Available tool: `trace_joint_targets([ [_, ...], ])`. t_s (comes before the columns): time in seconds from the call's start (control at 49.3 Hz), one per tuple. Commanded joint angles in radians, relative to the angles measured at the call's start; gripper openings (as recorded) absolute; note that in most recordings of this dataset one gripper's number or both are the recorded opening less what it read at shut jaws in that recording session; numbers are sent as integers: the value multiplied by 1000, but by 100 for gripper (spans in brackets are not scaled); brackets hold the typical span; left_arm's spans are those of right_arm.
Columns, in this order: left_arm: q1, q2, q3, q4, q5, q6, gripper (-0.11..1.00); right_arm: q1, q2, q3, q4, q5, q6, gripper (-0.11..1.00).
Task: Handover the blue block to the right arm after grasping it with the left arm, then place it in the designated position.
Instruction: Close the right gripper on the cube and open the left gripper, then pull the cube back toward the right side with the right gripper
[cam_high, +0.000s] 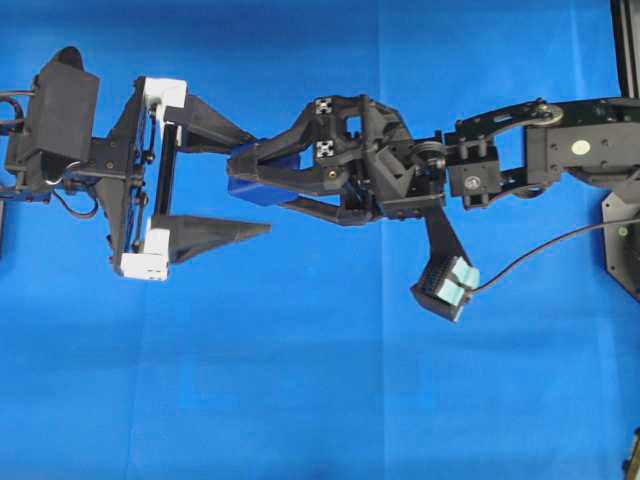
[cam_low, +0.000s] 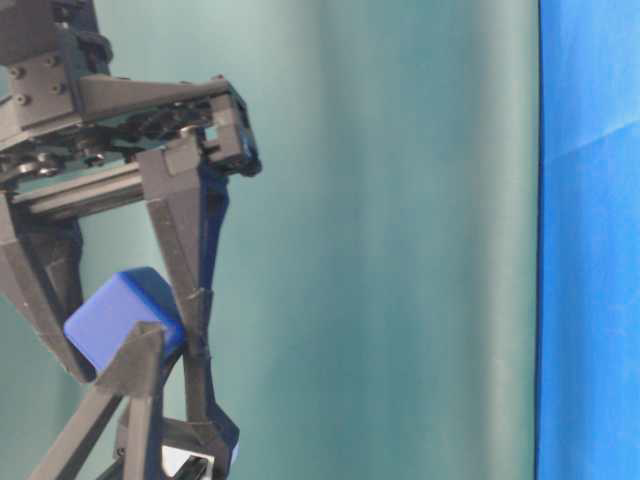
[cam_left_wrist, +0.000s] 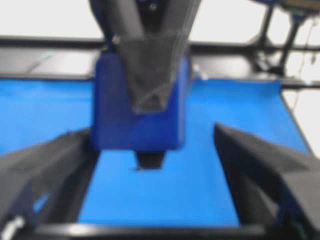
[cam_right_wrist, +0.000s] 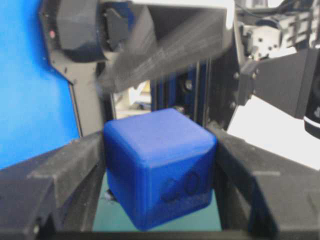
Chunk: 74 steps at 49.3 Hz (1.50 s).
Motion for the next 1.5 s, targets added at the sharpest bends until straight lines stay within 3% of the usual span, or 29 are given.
trace_joint_targets([
  [0.0,-3,-14,-14,2,-12,2,89,-2,-28,-21,5,6,3,53],
  [0.061,-3,-14,-14,2,-12,2,93,-2,-28,-20,5,8,3,53],
  [0.304,-2,-20,-9,0,-12,3,93,5,-48,2,5,11,5,53],
  [0.831,0,-41,3,2,-12,5,93,37,-307,224,5,60,5,53],
  [1.217,0,-41,3,0,-12,5,93,71,-353,252,5,141,5,53],
  [1.338,0,-41,3,2,-12,5,93,71,-351,250,21,141,25,53],
  [1.48,0,-43,2,2,-12,14,93,71,-353,250,78,141,112,53],
])
